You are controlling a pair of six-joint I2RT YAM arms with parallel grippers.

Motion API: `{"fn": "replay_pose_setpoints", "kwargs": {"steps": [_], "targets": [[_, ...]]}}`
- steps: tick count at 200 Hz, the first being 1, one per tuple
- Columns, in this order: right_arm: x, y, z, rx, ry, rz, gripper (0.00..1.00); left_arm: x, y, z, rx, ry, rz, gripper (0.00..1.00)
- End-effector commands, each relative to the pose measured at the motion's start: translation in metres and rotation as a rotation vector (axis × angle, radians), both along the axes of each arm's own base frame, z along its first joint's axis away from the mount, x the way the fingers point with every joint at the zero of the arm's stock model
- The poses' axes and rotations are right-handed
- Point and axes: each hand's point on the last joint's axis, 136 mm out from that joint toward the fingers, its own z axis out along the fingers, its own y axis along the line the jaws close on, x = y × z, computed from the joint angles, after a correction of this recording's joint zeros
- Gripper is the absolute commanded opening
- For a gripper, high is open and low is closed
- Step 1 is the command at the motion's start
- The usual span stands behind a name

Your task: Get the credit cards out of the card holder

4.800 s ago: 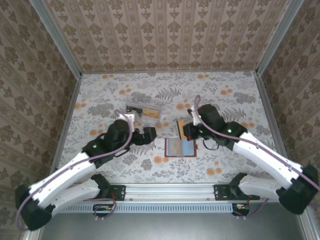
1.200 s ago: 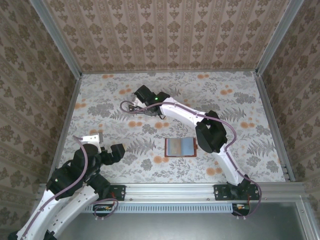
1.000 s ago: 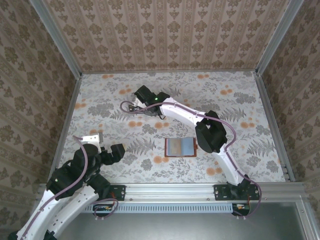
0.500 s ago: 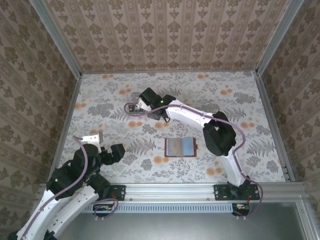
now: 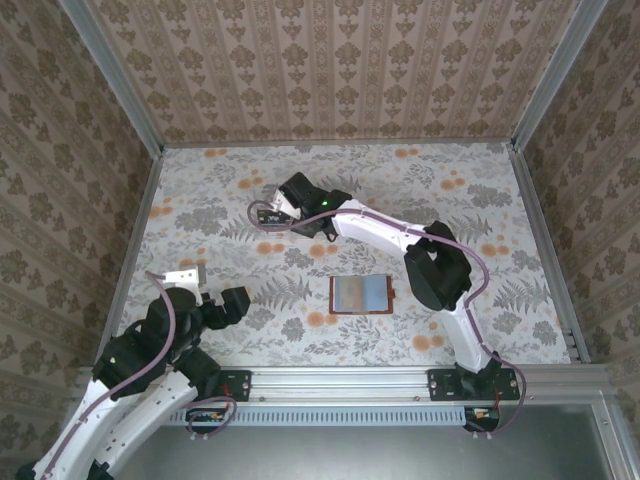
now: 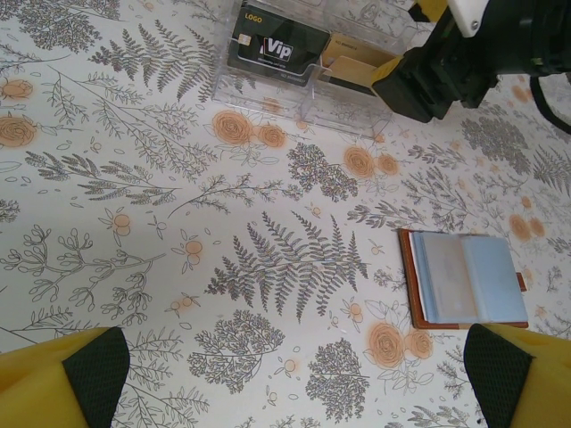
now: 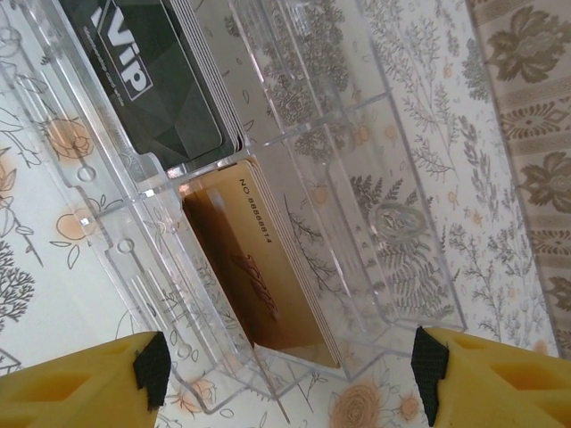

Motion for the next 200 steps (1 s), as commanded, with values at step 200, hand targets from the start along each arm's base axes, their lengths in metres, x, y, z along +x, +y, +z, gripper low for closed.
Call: {"fn": "replay_pose_setpoints", "kwargs": {"steps": [200], "targets": [[0.041,-0.018,-0.005,-0.026,-0.1,-0.132,0.75,0.003,0.0,-0.001,0.006,0.003,0.012,1.0]]}}
